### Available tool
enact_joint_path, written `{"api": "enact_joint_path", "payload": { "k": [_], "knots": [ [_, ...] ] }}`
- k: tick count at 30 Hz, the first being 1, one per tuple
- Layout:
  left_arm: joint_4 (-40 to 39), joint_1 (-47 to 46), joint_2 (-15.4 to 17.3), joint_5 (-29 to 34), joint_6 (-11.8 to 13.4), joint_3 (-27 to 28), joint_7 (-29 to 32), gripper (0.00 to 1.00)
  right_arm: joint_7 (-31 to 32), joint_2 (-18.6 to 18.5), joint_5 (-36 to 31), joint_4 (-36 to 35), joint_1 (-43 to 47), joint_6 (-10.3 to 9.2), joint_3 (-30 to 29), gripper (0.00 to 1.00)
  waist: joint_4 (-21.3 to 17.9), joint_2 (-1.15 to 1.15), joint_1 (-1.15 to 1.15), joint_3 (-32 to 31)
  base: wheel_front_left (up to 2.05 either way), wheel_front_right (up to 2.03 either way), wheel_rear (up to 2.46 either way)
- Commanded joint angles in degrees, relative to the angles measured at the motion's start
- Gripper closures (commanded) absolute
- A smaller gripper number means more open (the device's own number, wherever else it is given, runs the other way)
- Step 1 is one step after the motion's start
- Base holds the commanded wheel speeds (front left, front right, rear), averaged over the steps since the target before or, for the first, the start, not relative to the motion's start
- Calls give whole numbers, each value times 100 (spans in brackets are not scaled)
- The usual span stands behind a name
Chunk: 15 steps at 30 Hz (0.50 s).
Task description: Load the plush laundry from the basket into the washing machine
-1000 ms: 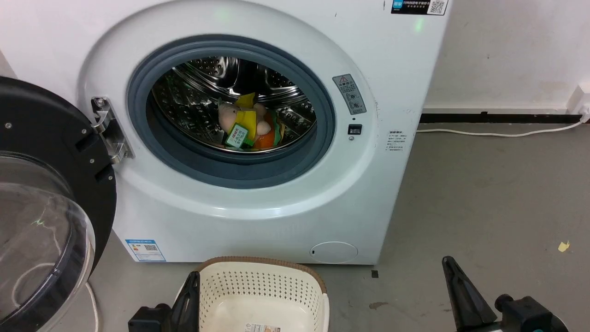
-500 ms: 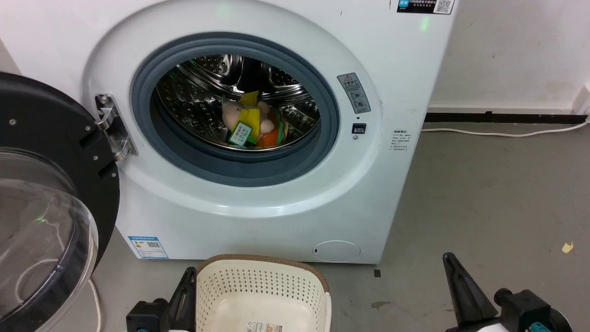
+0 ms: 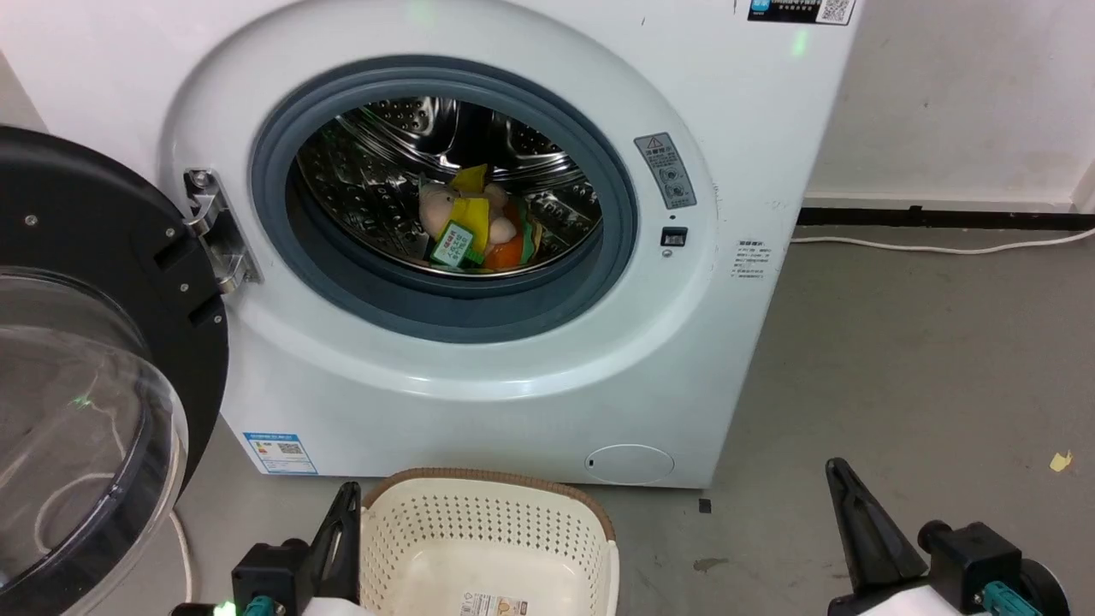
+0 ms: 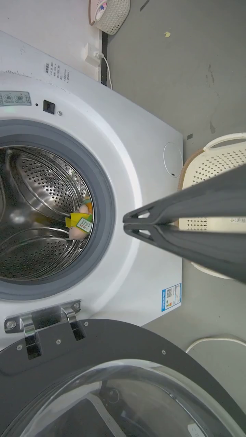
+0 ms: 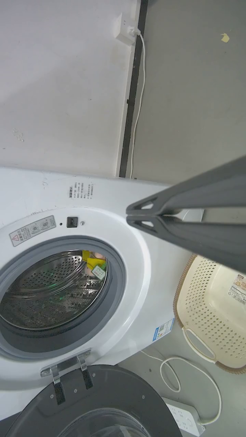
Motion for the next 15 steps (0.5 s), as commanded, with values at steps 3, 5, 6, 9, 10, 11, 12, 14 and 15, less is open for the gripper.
{"api": "enact_joint_path", "payload": {
  "k": [3,5,6,9,10,11,12,14,15],
  "knots": [
    [-54,-110,-46,81,-36,52,58,100,63,-4,-67,17,-95,20,-30,100,13,0,-1,6,0,0,0],
    [-66,-122,-54,103,-42,69,81,100,86,-4,-79,18,-110,21,-39,100,21,0,-1,10,0,0,0],
    [-72,-128,-58,115,-45,77,93,100,98,-4,-85,19,-118,21,-44,100,26,0,-1,12,0,0,0],
    [-91,-145,-71,149,-55,101,128,100,133,-5,-104,20,-140,22,-58,100,38,0,-1,18,0,0,0],
    [-97,-151,-75,161,-58,110,140,100,145,-5,-110,21,-148,22,-63,100,42,0,-1,20,0,0,0],
    [-103,-157,-79,172,-61,118,152,100,157,-5,-116,21,-156,22,-67,100,46,0,-1,22,0,0,0],
    [-110,-163,-83,183,-64,126,163,100,168,-5,-122,22,-163,23,-72,100,50,0,-1,24,0,0,0],
    [-122,-175,-91,206,-70,143,187,100,192,-5,-134,23,-178,23,-81,100,58,0,-1,28,0,0,0],
    [-128,-181,-95,218,-73,151,198,100,204,-5,-140,23,-186,24,-86,100,63,0,-1,30,0,0,0]
  ]
}}
